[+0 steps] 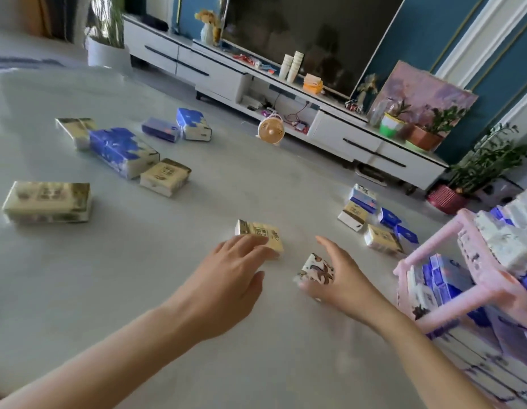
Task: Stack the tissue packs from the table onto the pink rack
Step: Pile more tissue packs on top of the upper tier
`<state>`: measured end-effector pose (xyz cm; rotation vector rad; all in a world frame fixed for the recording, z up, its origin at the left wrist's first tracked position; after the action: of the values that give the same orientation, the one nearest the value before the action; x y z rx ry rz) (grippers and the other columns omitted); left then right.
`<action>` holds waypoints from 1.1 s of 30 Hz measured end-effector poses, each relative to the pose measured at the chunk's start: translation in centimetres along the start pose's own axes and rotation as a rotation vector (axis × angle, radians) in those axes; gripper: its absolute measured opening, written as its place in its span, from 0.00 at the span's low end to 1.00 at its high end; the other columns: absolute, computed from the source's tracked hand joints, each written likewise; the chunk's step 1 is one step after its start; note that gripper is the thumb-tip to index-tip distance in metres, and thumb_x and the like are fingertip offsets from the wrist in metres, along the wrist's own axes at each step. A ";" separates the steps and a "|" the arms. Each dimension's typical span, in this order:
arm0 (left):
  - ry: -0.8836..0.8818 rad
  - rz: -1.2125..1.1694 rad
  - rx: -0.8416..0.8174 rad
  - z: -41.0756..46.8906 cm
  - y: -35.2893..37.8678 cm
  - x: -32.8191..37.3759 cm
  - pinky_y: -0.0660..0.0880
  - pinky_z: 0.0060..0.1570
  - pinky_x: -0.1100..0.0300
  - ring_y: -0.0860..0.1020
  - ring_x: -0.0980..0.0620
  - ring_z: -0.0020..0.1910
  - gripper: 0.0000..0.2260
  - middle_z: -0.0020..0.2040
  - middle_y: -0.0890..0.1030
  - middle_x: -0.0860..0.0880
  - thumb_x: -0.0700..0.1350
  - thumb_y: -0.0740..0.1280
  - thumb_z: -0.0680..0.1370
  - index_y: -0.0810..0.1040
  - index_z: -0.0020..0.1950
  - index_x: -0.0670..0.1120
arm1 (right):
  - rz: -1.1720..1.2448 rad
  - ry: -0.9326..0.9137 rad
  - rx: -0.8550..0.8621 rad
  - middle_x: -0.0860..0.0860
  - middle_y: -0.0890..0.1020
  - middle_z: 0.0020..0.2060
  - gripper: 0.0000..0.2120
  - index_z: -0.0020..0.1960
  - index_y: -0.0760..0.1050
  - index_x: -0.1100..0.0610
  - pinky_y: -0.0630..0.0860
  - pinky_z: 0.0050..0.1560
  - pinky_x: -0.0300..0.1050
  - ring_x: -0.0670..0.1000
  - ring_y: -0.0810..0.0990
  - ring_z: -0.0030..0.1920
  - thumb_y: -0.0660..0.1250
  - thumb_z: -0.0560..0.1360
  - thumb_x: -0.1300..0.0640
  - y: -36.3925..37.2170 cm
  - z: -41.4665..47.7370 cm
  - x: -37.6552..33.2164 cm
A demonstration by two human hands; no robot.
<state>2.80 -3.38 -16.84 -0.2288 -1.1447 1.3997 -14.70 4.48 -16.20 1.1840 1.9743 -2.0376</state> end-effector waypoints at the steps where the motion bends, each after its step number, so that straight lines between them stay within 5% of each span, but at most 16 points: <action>1: 0.006 0.025 0.021 0.1 -0.9 -0.6 0.69 0.56 0.63 0.75 0.48 0.57 0.16 0.59 0.77 0.50 0.47 0.55 0.75 0.76 0.58 0.49 | -0.063 0.012 -0.018 0.47 0.63 0.68 0.40 0.74 0.54 0.47 0.61 0.68 0.44 0.46 0.61 0.69 0.72 0.68 0.50 0.3 0.3 0.0; 5: -0.152 -0.005 0.112 0.8 -4.3 -4.5 0.62 0.58 0.68 0.69 0.55 0.63 0.13 0.64 0.71 0.55 0.45 0.57 0.80 0.73 0.64 0.51 | -0.143 -0.021 0.003 0.48 0.70 0.62 0.33 0.69 0.62 0.47 0.65 0.49 0.30 0.42 0.69 0.55 0.72 0.69 0.52 0.2 1.2 -1.1; 8: -0.293 -0.041 0.166 1.6 -5.7 -6.3 0.66 0.59 0.64 0.70 0.56 0.61 0.13 0.61 0.72 0.56 0.47 0.57 0.80 0.73 0.63 0.51 | -0.028 -0.089 0.135 0.45 0.73 0.57 0.29 0.63 0.66 0.43 0.66 0.42 0.23 0.34 0.72 0.49 0.75 0.66 0.54 -0.8 1.8 -3.4; 11: -0.507 -0.469 0.169 2.3 -5.0 -6.2 0.72 0.52 0.65 0.75 0.60 0.50 0.09 0.52 0.77 0.56 0.52 0.59 0.79 0.76 0.54 0.52 | 0.111 -0.224 0.157 0.34 0.71 0.53 0.33 0.62 0.65 0.40 0.66 0.43 0.19 0.24 0.70 0.49 0.76 0.62 0.50 -0.6 1.9 -7.3; 14: -0.643 -1.037 0.053 2.9 -2.8 -4.2 0.78 0.52 0.55 0.80 0.53 0.47 0.11 0.49 0.81 0.49 0.52 0.63 0.77 0.77 0.53 0.48 | 0.182 -0.339 0.102 0.34 0.73 0.56 0.34 0.62 0.63 0.37 0.67 0.47 0.20 0.27 0.71 0.53 0.77 0.62 0.52 0.7 1.9 -10.5; 18: -0.656 -1.197 -0.081 3.7 -0.9 -3.3 0.80 0.45 0.56 0.81 0.48 0.45 0.08 0.52 0.80 0.37 0.41 0.62 0.78 0.75 0.55 0.41 | 0.166 -0.401 -0.003 0.39 0.71 0.62 0.37 0.66 0.62 0.38 0.73 0.57 0.33 0.33 0.70 0.60 0.75 0.66 0.59 1.7 2.0 -12.4; 21: -0.699 -1.349 -0.056 4.8 0.3 -4.1 0.81 0.42 0.54 0.82 0.46 0.44 0.09 0.51 0.80 0.36 0.37 0.62 0.78 0.74 0.57 0.37 | 0.347 -0.332 -0.236 0.41 0.71 0.66 0.39 0.68 0.63 0.42 0.70 0.60 0.31 0.34 0.70 0.63 0.78 0.62 0.55 -0.4 3.5 -12.1; 24: -0.757 -1.528 -0.070 8.0 1.7 -4.0 0.81 0.39 0.53 0.82 0.45 0.44 0.08 0.51 0.80 0.38 0.36 0.63 0.77 0.73 0.55 0.36 | 0.582 -0.125 0.116 0.47 0.77 0.57 0.23 0.62 0.70 0.50 0.73 0.59 0.39 0.43 0.76 0.57 0.72 0.69 0.53 -5.1 9.3 -7.5; 27: -0.628 -1.512 -0.150 12.6 3.6 -2.3 0.81 0.43 0.52 0.81 0.43 0.48 0.05 0.50 0.79 0.40 0.36 0.62 0.78 0.73 0.52 0.38 | 0.671 0.221 0.589 0.51 0.74 0.36 0.03 0.47 0.73 0.57 0.70 0.38 0.40 0.48 0.72 0.35 0.64 0.74 0.63 -8.8 15.0 -0.4; 29: -0.633 -1.523 -0.179 15.1 5.7 -1.9 0.80 0.45 0.52 0.80 0.42 0.51 0.03 0.49 0.78 0.40 0.36 0.62 0.78 0.73 0.51 0.39 | 0.581 0.385 0.768 0.52 0.70 0.31 0.05 0.41 0.70 0.58 0.65 0.31 0.40 0.50 0.67 0.30 0.60 0.73 0.66 -10.5 17.5 4.1; 33: -0.688 -1.528 -0.211 16.6 8.9 -3.7 0.79 0.47 0.50 0.81 0.41 0.50 0.05 0.49 0.78 0.40 0.35 0.63 0.77 0.72 0.53 0.38 | 0.320 0.465 0.917 0.57 0.77 0.55 0.14 0.58 0.70 0.57 0.77 0.49 0.48 0.59 0.78 0.52 0.59 0.73 0.61 -12.6 20.3 8.9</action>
<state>-14.19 -12.35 -16.95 0.9008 -1.4501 -0.0626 -37.17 -7.09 -13.15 2.1004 0.7502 -2.7025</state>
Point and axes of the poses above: each hand's wrist, its own z-axis towards the middle knuckle, its own y-axis out of the palm, x = y × z, the point moved 5 cm from there along z, towards the middle knuckle
